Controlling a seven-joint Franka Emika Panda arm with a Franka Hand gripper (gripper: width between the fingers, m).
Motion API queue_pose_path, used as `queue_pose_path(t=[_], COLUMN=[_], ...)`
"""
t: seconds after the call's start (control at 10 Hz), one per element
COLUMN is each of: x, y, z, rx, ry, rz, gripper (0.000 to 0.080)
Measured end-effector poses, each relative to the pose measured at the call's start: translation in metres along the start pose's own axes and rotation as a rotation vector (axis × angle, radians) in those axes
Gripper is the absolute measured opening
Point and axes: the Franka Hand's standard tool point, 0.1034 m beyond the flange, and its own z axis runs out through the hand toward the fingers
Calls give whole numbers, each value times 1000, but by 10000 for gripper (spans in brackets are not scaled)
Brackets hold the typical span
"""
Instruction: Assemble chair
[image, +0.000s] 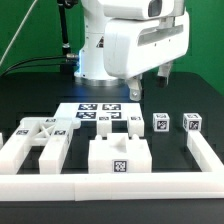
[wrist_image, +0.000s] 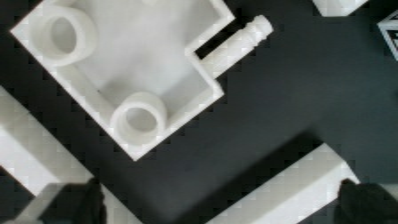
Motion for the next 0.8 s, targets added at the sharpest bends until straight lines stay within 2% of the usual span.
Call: queue_pose_path(t=[0.5, 0.6, 0.8], x=[0, -4, -27], y=[0, 2, 20], z=[0, 1, 5], rx=[1, 1, -5], ry=[0, -2, -17], rz=[0, 9, 133], gripper=[649, 649, 649])
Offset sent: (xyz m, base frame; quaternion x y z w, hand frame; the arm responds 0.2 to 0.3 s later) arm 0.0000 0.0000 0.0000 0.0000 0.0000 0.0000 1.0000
